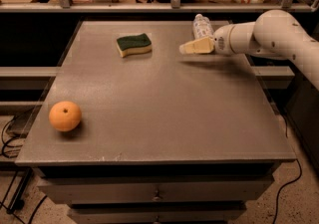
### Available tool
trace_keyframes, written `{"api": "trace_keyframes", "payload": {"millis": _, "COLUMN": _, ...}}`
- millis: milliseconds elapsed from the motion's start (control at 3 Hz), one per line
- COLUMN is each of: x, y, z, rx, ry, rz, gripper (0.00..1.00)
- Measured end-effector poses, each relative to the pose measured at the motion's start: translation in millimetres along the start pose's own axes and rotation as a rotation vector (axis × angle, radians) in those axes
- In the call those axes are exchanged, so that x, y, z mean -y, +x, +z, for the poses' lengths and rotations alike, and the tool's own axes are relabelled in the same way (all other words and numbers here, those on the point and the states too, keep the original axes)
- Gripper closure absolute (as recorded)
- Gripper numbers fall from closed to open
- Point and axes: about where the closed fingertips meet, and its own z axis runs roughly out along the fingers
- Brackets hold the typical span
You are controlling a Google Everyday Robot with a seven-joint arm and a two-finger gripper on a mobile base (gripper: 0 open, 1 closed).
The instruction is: Move blue plastic bottle near orange
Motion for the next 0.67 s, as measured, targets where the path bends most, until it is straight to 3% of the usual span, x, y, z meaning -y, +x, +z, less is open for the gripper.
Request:
{"api": "trace_keyframes", "payload": {"millis": 333, "x": 5.0, "y": -1.8, "z": 11.2, "rx": 0.006, "ry": 0.048, "rz": 0.012, "gripper": 0.18}}
{"api": "trace_keyframes", "payload": {"millis": 667, "x": 10.3, "y": -1.6, "z": 12.8, "rx": 0.003, "ry": 0.096, "rz": 0.016, "gripper": 0.42}}
